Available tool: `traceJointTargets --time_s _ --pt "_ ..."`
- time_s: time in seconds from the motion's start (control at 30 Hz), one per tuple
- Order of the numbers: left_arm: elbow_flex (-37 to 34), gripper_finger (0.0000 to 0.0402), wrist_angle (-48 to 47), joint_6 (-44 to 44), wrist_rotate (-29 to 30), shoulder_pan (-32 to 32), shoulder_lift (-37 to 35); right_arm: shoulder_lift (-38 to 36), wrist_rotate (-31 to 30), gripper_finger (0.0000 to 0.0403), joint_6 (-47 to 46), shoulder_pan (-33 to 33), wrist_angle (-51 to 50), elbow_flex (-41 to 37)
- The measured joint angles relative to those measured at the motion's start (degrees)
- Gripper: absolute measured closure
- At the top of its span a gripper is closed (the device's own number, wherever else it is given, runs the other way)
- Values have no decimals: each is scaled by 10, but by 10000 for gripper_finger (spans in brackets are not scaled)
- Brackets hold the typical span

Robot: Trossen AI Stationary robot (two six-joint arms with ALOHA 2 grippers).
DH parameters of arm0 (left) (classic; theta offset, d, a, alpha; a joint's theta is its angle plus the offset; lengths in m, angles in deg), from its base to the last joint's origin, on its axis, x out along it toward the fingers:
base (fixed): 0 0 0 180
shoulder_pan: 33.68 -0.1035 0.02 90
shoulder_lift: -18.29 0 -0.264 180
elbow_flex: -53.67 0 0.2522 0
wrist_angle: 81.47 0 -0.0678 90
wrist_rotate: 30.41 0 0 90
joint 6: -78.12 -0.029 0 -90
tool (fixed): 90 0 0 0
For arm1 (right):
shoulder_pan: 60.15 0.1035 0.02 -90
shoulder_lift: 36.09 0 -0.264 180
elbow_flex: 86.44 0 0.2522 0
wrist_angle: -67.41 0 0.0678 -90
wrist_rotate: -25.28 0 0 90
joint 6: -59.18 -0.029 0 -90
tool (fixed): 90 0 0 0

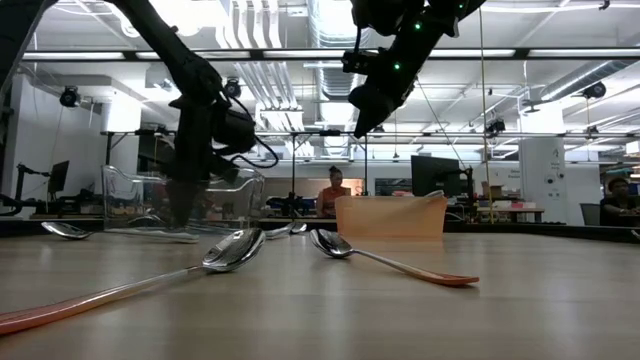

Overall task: Sort silverware by color (type)
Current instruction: Adjust the blue spoon in the transparent bin

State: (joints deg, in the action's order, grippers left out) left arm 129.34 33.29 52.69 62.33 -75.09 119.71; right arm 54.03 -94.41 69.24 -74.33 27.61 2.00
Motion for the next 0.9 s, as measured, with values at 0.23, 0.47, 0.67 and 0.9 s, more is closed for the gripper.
traceJointTargets --time_s 0.23,0.47,0.67,0.9 --pt "0 400 -5 2 -7 1 -54 0 0 259 0 0 1 0" --pt "1 401 -1 12 -9 1 -133 0 0 259 0 0 12 0" --pt "1 401 51 40 -12 4 -236 0 1 259 3 0 37 0" --pt "-7 401 216 68 -79 33 -367 0 112 259 12 -1 119 -7"
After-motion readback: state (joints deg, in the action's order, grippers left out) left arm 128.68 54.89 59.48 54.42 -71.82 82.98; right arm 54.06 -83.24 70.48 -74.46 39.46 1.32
